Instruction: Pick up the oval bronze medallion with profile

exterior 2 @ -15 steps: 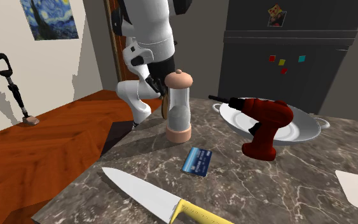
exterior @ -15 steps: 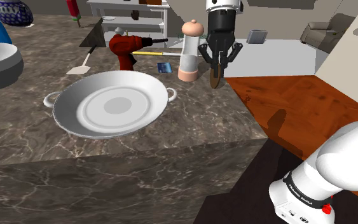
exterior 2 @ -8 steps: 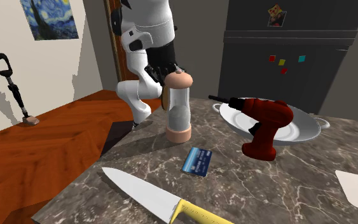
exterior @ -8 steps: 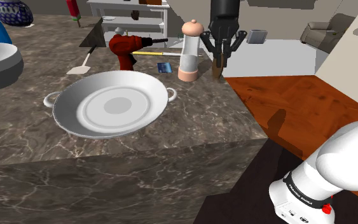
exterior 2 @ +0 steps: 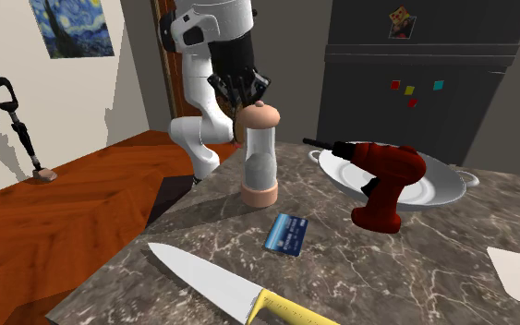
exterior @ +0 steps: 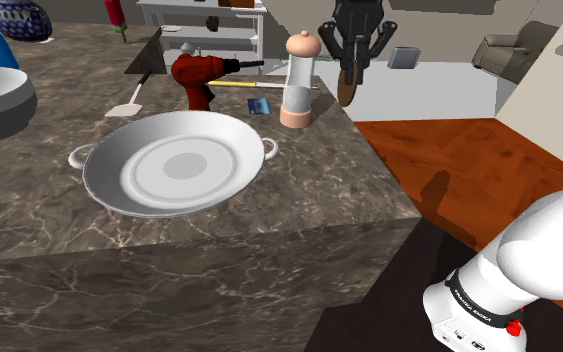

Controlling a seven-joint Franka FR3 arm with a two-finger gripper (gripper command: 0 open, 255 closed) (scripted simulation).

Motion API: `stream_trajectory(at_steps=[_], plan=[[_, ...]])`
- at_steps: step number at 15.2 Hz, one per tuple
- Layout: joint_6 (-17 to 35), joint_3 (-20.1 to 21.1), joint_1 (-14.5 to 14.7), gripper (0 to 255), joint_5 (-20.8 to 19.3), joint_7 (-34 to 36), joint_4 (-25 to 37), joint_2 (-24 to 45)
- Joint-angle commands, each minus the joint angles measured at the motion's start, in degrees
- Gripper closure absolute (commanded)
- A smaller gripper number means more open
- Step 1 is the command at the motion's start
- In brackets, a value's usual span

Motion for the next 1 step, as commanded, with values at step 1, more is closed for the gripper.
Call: stream_trajectory(at_steps=[1], plan=[[-0.5,0.0,0.0,255,0.0,0.1,0.7,0.2]])
